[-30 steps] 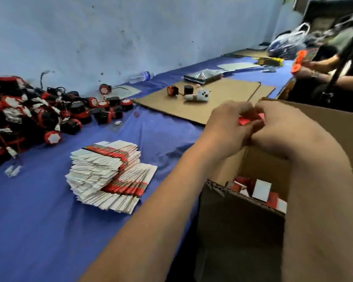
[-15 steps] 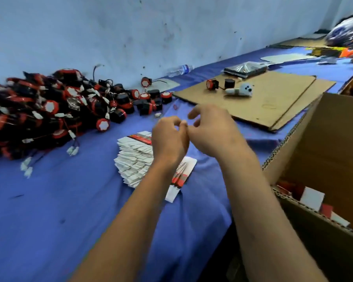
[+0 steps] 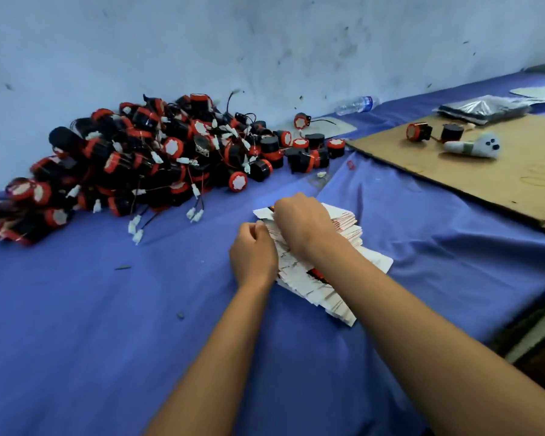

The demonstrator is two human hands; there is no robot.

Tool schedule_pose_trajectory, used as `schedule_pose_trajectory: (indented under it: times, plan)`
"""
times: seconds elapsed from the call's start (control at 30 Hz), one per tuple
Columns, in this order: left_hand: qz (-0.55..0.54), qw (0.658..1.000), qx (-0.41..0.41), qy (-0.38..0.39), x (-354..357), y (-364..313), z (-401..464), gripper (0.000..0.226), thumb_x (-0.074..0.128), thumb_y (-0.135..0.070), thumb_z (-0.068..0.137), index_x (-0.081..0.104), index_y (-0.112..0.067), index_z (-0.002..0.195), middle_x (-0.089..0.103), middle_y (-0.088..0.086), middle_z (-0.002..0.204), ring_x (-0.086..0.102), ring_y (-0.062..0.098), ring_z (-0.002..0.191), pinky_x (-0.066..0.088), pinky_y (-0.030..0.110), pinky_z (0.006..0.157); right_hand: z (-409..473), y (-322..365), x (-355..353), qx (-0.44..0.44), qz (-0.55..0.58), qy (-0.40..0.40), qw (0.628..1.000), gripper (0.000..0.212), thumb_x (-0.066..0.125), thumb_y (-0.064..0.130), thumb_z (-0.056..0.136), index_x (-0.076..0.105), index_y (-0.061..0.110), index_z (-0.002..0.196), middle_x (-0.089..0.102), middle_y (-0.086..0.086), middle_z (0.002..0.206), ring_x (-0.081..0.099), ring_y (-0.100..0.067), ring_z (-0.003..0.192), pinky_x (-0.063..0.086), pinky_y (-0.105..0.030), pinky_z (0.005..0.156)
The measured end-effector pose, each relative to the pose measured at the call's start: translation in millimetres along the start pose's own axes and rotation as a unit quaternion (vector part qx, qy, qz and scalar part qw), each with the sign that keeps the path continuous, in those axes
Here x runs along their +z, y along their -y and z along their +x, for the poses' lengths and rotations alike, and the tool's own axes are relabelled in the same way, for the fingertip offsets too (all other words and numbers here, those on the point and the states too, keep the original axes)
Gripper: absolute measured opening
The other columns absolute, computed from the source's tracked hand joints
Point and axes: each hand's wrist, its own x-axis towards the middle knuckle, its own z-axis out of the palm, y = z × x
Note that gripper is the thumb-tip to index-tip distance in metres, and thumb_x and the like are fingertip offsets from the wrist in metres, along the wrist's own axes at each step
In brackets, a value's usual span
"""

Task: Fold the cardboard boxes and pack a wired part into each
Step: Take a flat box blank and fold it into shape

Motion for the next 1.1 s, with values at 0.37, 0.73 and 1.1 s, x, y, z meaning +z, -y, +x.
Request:
schedule_pose_trajectory:
  times: [0.37, 0.73, 1.1]
  plan:
    - [-0.452, 0.880, -0.138, -0.052, -119, 39, 34, 0.022, 0.042, -0.008, 0.106, 0.064, -0.009, 0.104, 0.071, 0.006, 0.082, 0.066, 0.019, 0.070, 0.055, 0.027, 0.060, -18, 102, 20, -0.091, 0.407, -0.115, 0.901, 0.025, 0.052, 0.021, 0.103, 0.072, 0.007, 0.100, 0.073, -0.007, 0.095, 0.061, -0.030, 0.093, 0.047, -0.047, 0.082]
    - [-0.349, 0.931, -0.068, 0.081, -232, 112, 28, 0.041, 0.055, 0.017, 0.091, 0.069, -0.011, 0.117, 0.078, 0.009, 0.113, 0.074, 0.026, 0.105, 0.064, 0.036, 0.079, -14, 196, 66, -0.003, 0.561, 0.017, 0.828, 0.051, 0.060, 0.078, 0.071, 0.060, 0.030, 0.088, 0.045, 0.004, 0.104, 0.042, -0.014, 0.112, 0.043, -0.027, 0.094]
    - [-0.123, 0.987, 0.085, 0.053, -221, 113, 26, 0.019, 0.065, -0.032, 0.085, 0.075, -0.038, 0.099, 0.078, -0.012, 0.104, 0.073, 0.007, 0.098, 0.063, 0.034, 0.083, -30, 200, 50, -0.052, 0.521, -0.100, 0.846, 0.044, 0.071, 0.054, 0.085, 0.058, 0.015, 0.072, 0.050, 0.011, 0.079, 0.048, -0.012, 0.100, 0.043, -0.034, 0.088]
